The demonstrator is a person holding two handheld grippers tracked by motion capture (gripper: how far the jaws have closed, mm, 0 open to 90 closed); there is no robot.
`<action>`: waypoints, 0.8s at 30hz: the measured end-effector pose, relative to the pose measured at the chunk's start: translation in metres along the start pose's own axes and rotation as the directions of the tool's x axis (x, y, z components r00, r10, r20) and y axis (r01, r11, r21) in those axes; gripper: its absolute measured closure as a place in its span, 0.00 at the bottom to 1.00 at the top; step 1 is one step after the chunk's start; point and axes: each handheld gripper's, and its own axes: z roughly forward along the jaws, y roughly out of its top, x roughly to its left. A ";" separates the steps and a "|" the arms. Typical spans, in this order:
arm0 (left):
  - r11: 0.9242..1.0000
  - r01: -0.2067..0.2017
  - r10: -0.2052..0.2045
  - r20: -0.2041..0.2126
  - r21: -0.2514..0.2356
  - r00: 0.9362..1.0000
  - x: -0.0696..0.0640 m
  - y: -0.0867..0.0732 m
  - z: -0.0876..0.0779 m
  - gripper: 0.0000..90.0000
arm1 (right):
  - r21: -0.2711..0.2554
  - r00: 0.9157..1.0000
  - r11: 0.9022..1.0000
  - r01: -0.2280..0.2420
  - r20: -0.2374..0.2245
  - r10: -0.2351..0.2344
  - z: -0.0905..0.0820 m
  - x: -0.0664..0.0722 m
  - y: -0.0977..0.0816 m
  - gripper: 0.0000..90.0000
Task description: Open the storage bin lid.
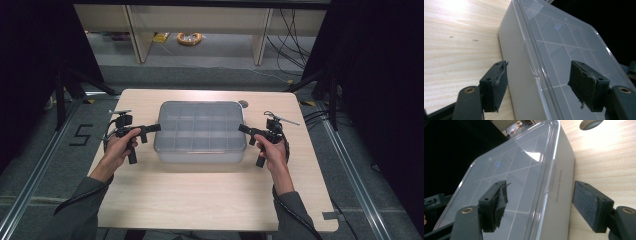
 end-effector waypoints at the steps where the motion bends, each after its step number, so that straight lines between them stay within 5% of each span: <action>1: 1.000 0.000 0.000 0.004 0.004 1.000 0.000 0.000 0.001 0.34 | 0.003 1.000 1.000 0.021 -0.002 -0.021 0.001 -0.002 0.000 0.35; 3: 1.000 0.000 0.000 0.001 0.003 1.000 -0.001 0.001 0.003 0.34 | -0.010 0.998 0.998 0.063 -0.009 -0.063 0.005 -0.006 0.001 0.39; 7: 1.000 -0.010 0.010 -0.003 0.015 1.000 0.000 0.003 0.009 0.38 | 0.003 0.999 1.000 -0.012 -0.032 0.012 0.011 -0.001 0.002 0.45; 10: 0.999 0.033 -0.033 -0.002 0.017 0.999 0.003 0.003 0.015 0.38 | 0.001 1.000 1.000 0.006 -0.026 -0.006 0.015 -0.002 0.002 0.47; 11: 0.999 0.031 -0.031 0.007 0.017 0.999 0.004 0.004 0.017 0.38 | 0.018 0.998 0.999 -0.042 -0.035 0.043 0.015 0.000 0.002 0.49; 12: 0.999 0.041 -0.041 0.004 0.021 0.999 0.004 0.004 0.018 0.40 | 0.003 0.999 1.000 -0.008 -0.041 0.008 0.016 -0.002 0.003 0.50; 15: 1.000 0.023 -0.023 0.014 0.015 1.000 0.004 0.005 0.021 0.47 | -0.015 0.999 1.000 0.015 -0.028 -0.016 0.018 -0.002 0.004 0.51; 16: 1.000 0.022 -0.022 0.021 0.010 1.000 0.003 0.006 0.021 0.50 | -0.002 0.999 1.000 -0.016 -0.029 0.016 0.018 0.000 0.004 0.52; 18: 1.000 -0.003 0.003 0.025 0.006 1.000 -0.001 0.006 0.021 0.56 | -0.026 0.999 0.999 0.029 -0.032 -0.030 0.018 -0.004 0.006 0.53; 19: 0.999 -0.049 0.049 -0.008 0.001 0.999 -0.006 0.006 0.021 0.57 | -0.037 0.999 0.999 -0.003 -0.039 0.002 0.016 -0.002 0.006 0.54; 21: 0.999 -0.047 0.047 -0.011 -0.007 0.999 -0.007 0.006 0.020 0.57 | -0.023 0.999 1.000 -0.019 -0.038 0.019 0.015 -0.001 0.006 0.54; 22: 0.999 -0.043 0.043 -0.013 -0.012 0.999 -0.007 0.005 0.020 0.58 | -0.055 0.999 0.998 0.021 -0.045 -0.023 0.016 -0.006 0.006 0.56; 24: 0.998 -0.058 0.057 -0.016 -0.017 0.998 -0.009 0.004 0.018 0.59 | -0.058 0.998 0.997 -0.057 -0.044 0.055 0.012 0.001 0.006 0.58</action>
